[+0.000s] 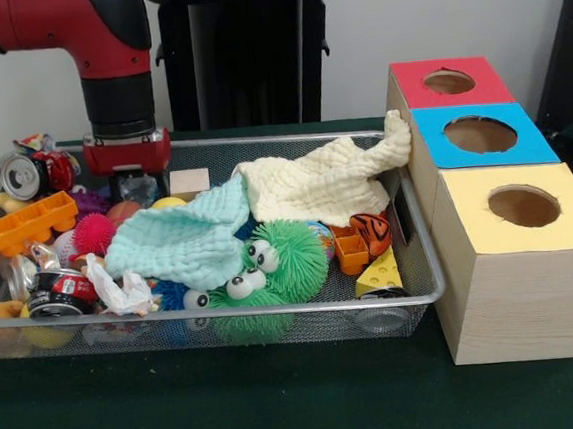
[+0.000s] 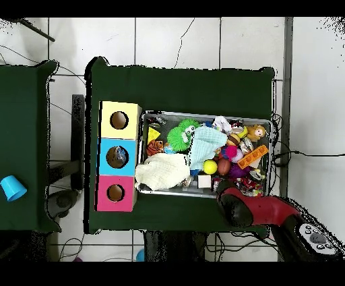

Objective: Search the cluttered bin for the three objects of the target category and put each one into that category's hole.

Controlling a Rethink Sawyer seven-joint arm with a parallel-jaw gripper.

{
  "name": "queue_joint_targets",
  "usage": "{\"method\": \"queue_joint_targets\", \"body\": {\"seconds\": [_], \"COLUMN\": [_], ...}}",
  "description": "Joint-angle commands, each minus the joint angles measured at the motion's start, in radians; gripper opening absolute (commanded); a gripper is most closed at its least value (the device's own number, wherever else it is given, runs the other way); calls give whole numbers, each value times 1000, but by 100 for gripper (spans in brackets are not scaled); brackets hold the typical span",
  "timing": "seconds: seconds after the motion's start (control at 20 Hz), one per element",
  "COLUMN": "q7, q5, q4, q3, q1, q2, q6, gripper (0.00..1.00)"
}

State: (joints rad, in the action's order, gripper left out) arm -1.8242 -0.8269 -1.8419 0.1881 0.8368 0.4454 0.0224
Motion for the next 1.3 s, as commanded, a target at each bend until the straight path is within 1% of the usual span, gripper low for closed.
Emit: {"method": "queue_joint_targets", "body": {"seconds": [0.05, 0.25, 0.3, 0.5, 0.75, 1.0, 1.3], "q7": [-89, -57, -59, -59, -40, -5, 42], "q5": [3, -7, -10, -4, 11, 42, 108], "q4": [92, 76, 74, 70, 35, -35, -110], "q3": [-33, -9, -4, -2, 32, 87, 154], "q1": [-35, -20, -13, -16, 8, 50, 91], "q2": [-60, -48, -49, -44, -1, 87, 206], "q6": [-2, -37, -27, -36, -84, -158, -272], "gripper": [100, 100, 0, 0, 0, 0, 0]}}
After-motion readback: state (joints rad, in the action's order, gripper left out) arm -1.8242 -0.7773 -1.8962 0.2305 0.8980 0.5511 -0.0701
